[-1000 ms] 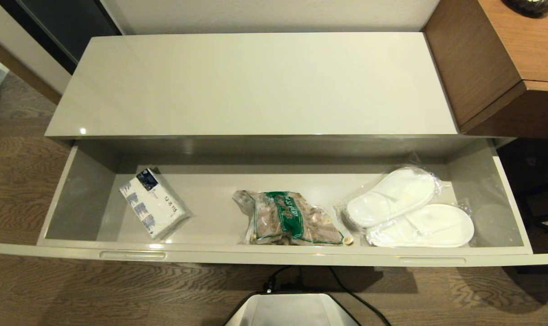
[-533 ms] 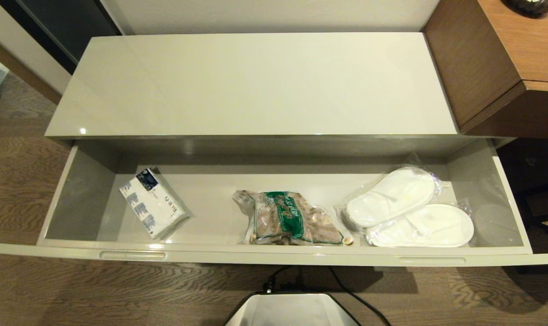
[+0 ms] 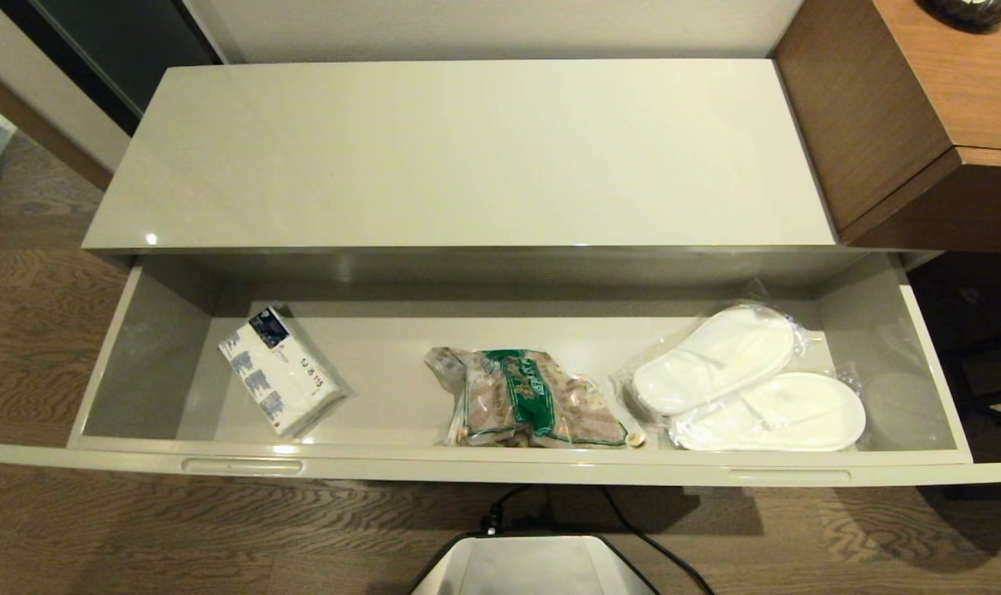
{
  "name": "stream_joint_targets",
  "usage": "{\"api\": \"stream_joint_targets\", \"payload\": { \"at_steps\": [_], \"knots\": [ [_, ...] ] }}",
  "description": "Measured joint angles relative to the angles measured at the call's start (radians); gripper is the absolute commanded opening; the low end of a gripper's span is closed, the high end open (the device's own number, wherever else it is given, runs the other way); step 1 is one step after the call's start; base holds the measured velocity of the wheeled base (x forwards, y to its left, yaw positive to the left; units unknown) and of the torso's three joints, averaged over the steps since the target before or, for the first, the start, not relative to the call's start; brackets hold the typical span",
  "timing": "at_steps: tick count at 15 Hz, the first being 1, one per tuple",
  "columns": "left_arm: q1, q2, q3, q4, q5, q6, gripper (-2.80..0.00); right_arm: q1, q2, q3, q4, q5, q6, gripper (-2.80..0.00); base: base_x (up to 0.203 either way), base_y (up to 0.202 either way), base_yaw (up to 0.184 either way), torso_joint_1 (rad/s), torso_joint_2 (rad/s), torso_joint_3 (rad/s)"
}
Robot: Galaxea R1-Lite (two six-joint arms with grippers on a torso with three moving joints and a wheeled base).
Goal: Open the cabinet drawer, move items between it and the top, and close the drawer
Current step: Take out the solid drinks from the drawer
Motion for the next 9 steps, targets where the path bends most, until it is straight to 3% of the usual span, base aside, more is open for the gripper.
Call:
{"api": "stream_joint_targets", "payload": {
  "at_steps": [9],
  "knots": [
    [0.0,0.0,0.0,0.0,0.0,0.0,-2.8,0.0,0.0,0.002,0.0,-0.001,0.002,-2.8,0.0,0.0,0.0,0.0,0.0,0.0]
  ]
}}
